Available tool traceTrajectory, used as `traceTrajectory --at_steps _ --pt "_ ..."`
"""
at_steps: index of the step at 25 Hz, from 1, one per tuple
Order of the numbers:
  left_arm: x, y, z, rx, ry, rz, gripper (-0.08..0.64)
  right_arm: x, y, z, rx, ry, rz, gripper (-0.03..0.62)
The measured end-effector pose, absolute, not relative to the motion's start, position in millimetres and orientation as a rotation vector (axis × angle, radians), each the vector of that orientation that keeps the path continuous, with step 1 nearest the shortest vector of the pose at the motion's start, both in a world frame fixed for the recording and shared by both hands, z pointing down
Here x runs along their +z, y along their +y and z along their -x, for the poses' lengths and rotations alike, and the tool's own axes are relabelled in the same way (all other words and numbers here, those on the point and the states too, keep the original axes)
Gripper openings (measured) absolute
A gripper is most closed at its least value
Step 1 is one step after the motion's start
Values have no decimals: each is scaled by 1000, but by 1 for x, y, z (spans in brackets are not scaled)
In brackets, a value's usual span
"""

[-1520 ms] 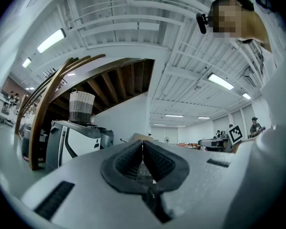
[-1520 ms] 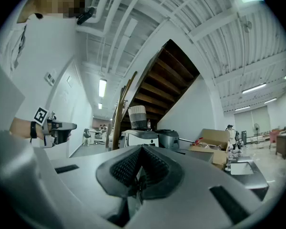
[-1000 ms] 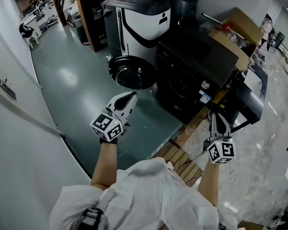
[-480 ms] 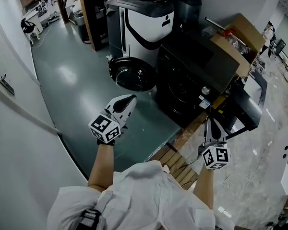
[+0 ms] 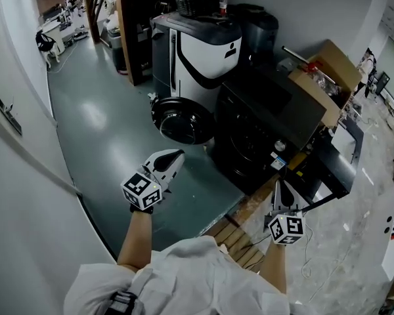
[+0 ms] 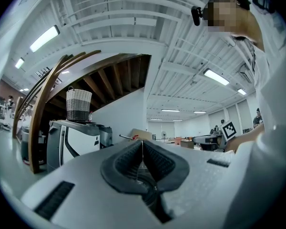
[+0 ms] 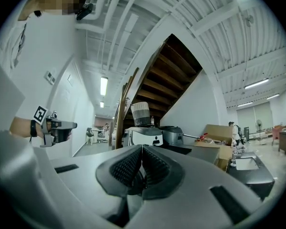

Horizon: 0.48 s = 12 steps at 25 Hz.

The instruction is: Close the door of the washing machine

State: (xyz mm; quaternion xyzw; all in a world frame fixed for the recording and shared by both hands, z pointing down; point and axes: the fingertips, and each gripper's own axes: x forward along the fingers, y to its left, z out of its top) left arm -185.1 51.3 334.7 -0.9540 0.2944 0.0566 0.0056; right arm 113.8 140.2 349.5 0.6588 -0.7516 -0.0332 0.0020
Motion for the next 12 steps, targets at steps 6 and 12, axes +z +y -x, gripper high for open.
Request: traceTrajectory --at_steps 6,12 --pt "337 48 193 182 941 2981 12 351 134 -109 -111 -2359 -2051 28" --pt "338 43 194 163 921 2984 12 355 129 -106 -103 -2356 -2021 28"
